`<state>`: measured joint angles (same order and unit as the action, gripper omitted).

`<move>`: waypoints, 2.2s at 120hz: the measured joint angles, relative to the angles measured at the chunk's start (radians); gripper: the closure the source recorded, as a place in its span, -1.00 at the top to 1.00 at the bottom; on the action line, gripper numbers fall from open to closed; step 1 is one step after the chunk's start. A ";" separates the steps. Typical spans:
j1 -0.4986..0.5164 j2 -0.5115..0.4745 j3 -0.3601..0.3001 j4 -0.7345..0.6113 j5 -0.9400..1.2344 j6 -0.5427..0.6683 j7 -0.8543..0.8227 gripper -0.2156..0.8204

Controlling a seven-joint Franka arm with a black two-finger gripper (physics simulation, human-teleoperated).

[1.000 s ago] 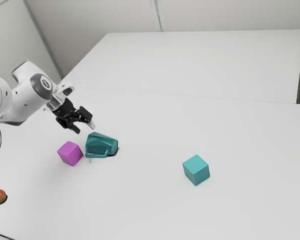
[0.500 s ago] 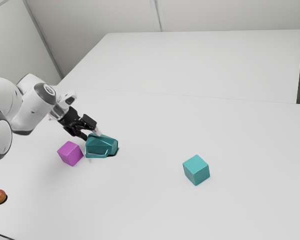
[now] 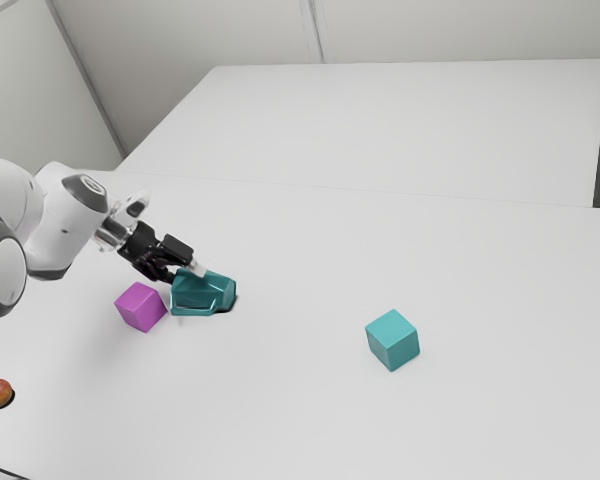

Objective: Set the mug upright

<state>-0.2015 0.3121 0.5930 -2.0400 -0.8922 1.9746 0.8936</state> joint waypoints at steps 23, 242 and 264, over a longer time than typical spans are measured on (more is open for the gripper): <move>0.009 0.007 0.000 -0.012 -0.040 -0.029 0.022 0.58; -0.035 -0.164 -0.257 0.035 0.357 0.110 0.027 -0.92; -0.044 -0.161 -0.340 0.059 0.683 0.202 -0.049 -0.92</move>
<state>-0.2455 0.1514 0.2532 -1.9810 -0.2096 2.1769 0.8442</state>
